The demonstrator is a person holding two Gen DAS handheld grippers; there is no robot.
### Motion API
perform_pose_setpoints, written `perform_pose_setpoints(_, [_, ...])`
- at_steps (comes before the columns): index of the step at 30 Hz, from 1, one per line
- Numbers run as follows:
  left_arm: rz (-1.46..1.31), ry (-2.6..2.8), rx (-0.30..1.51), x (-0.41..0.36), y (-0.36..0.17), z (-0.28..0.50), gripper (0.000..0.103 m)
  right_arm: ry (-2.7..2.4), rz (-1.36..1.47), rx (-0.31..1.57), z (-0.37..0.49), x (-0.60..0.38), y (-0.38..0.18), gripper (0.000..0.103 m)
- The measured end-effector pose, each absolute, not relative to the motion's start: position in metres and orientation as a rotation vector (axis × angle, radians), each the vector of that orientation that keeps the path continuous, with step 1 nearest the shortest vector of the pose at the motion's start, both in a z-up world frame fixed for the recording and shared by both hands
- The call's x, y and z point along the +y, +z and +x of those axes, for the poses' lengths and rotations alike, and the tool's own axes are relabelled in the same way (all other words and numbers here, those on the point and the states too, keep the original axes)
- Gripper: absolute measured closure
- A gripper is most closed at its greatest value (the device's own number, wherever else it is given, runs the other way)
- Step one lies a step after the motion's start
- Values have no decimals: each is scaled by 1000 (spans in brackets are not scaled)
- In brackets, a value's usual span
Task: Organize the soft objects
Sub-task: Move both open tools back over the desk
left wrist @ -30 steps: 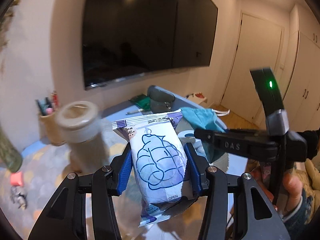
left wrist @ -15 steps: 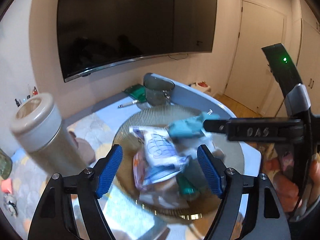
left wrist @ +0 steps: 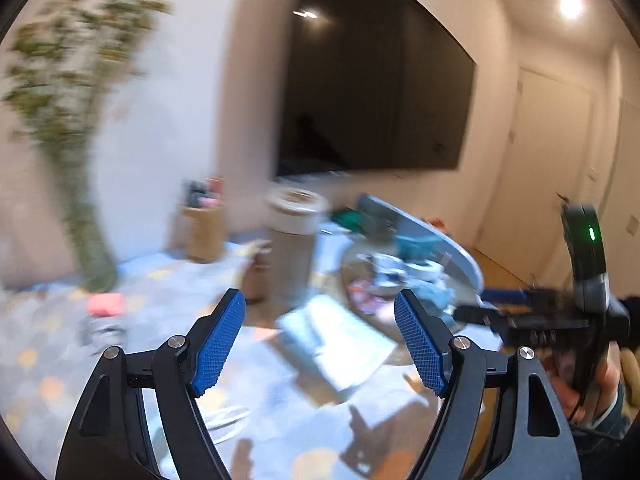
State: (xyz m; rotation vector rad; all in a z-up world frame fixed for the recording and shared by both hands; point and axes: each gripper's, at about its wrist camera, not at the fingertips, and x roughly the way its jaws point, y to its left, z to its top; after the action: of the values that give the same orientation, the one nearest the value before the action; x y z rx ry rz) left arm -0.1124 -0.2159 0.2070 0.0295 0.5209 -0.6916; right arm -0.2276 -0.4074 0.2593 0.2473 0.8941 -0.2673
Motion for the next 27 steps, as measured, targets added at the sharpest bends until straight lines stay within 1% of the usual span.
perform_pose_setpoints(2, [28, -616, 498, -182, 213, -116, 27, -208, 235, 887, -227, -380, 259, 21])
perform_pose_setpoints(3, [30, -565, 492, -164, 213, -117, 27, -178, 227, 888, -224, -367, 256, 20])
perform_pose_setpoints(8, [6, -348, 535, -83, 198, -112, 27, -53, 181, 972, -201, -296, 225, 20])
perform_pose_setpoints(12, [10, -246, 610, -37, 168, -104, 27, 38, 185, 1030, -185, -253, 202, 20])
perform_pose_setpoints(17, [119, -161, 686, -12, 104, -82, 27, 115, 191, 1116, -165, -213, 166, 20])
perform_pose_setpoints(18, [107, -166, 730, -6, 86, -74, 27, 125, 197, 1130, -163, -209, 162, 20])
perform_pose_setpoints(21, [24, -192, 806, 13, 58, -65, 27, 149, 205, 1175, -157, -190, 141, 20])
perform_pose_setpoints(27, [-7, -168, 873, 24, 31, -58, 27, 160, 145, 1240, -147, -151, 105, 20])
